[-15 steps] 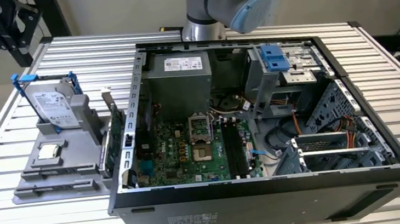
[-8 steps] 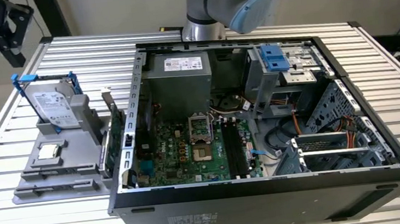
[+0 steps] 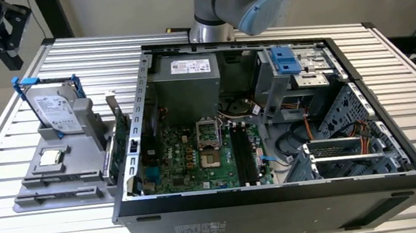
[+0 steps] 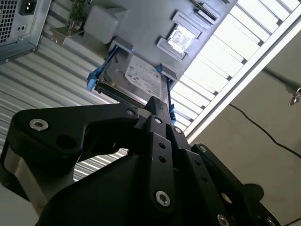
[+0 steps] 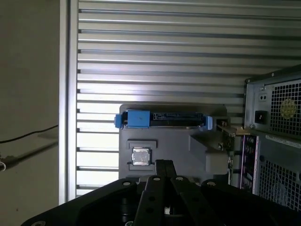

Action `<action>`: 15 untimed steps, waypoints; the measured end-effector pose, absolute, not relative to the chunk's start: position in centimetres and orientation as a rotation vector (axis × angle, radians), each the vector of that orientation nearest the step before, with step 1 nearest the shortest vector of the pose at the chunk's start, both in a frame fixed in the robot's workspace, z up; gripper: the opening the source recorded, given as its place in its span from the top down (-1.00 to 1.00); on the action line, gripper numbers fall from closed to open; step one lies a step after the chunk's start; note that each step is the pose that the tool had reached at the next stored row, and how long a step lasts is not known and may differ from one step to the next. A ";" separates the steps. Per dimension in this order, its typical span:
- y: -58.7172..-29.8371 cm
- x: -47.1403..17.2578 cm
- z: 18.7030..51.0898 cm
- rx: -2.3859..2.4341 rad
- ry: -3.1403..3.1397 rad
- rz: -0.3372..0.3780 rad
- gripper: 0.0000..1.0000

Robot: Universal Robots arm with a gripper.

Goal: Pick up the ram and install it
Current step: 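Reach for the ram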

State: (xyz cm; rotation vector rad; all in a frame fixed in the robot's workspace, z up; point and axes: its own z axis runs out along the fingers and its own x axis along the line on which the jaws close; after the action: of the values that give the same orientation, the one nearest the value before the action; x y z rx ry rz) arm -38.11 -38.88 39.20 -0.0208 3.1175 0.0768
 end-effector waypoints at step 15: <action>-39.0 -38.4 39.1 -0.009 3.117 0.077 1.00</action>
State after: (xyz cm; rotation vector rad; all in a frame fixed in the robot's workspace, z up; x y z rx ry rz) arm -38.39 -38.99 39.14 -0.0090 3.1174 0.0766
